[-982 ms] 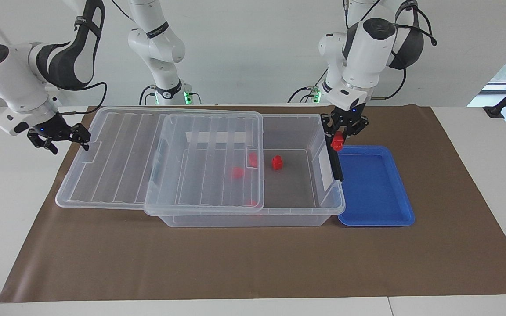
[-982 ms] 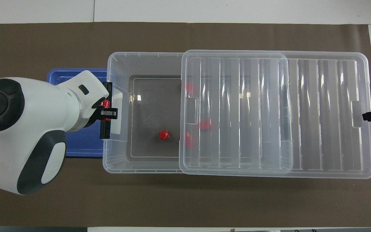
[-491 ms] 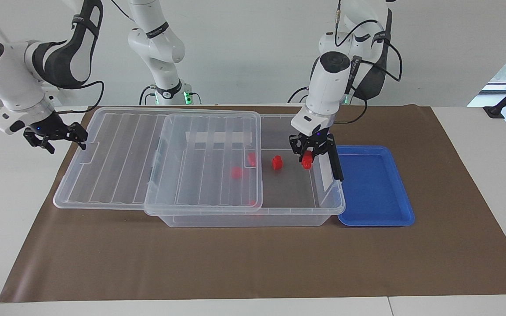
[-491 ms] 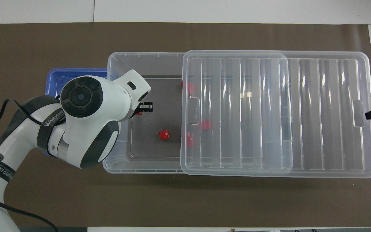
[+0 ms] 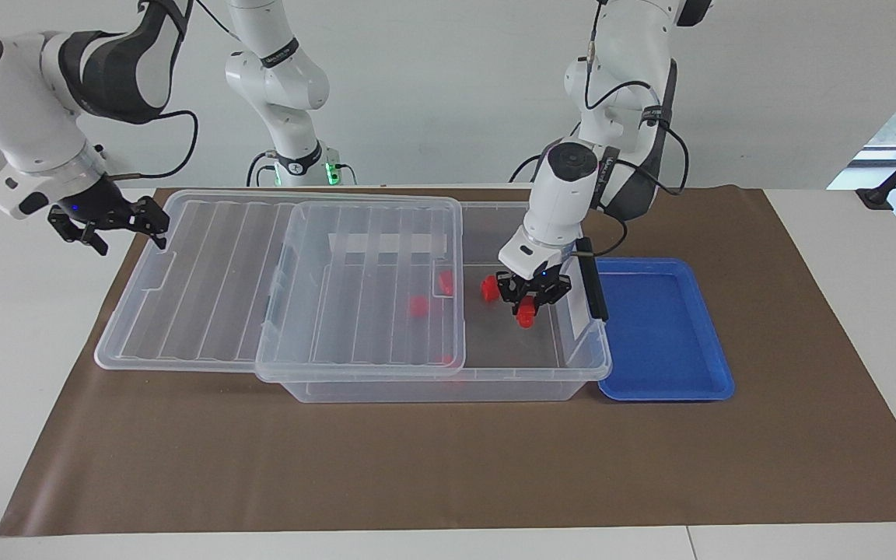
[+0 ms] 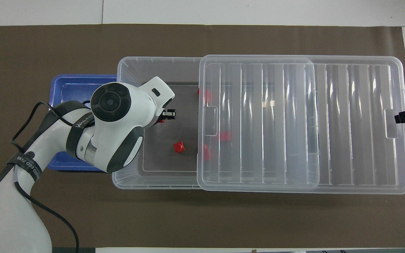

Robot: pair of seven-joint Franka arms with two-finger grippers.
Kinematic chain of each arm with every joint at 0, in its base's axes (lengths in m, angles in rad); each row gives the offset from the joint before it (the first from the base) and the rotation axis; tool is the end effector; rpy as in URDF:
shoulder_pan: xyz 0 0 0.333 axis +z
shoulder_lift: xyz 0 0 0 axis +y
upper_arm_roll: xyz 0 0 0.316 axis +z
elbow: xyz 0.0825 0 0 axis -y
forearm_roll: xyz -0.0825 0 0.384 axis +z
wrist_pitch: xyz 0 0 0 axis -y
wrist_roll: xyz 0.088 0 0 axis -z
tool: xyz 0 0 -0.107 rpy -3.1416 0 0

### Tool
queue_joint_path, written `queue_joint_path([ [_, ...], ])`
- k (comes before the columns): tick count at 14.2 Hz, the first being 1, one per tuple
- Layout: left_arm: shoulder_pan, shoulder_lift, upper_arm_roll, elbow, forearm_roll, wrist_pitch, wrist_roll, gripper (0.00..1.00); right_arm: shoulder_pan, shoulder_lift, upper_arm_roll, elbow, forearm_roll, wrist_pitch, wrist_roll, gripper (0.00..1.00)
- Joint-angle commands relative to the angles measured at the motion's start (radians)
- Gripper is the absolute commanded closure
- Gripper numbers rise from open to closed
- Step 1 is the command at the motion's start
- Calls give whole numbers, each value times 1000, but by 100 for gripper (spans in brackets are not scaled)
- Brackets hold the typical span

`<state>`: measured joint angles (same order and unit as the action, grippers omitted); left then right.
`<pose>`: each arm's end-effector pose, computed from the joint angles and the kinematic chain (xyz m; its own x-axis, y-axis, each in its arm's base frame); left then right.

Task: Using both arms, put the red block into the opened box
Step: 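Lift the red block and carry it over the open box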

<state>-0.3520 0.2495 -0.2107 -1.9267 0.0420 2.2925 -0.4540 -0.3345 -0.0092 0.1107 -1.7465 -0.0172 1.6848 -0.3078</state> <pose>0.5284 -0.3249 0.3753 0.9874 -0.1205 0.1023 -0.1279 -0.9894 0.0688 0.5401 -0.1244 0.5560 0.9947 0.0861 -0.0555 0.0863 -0.9963 0.0012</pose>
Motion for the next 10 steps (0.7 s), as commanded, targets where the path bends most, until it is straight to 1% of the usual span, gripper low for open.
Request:
queue_joint_path([
  [1, -22, 65, 8, 25, 51, 33, -34, 100, 34, -8, 6, 120, 10, -124, 70, 0],
  [3, -33, 92, 10, 25, 87, 45, -51, 100, 69, -8, 6, 145, 11, -149, 90, 0],
  [4, -33, 94, 10, 23, 102, 48, -58, 100, 78, -11, 9, 134, 14, -143, 128, 0],
  [6, -35, 109, 10, 23, 110, 48, -63, 100, 139, -17, 18, 131, 25, -151, 244, 0],
  [7, -38, 119, 10, 23, 110, 50, -71, 100, 155, -18, 18, 124, 25, -146, 272, 0],
  [8, -42, 123, 11, 23, 116, 50, -86, 100, 158, -28, 20, 110, 25, -143, 288, 0],
  [10, -41, 123, 13, 23, 174, 48, -138, 100, 175, -29, 18, 108, 25, -145, 297, 0],
])
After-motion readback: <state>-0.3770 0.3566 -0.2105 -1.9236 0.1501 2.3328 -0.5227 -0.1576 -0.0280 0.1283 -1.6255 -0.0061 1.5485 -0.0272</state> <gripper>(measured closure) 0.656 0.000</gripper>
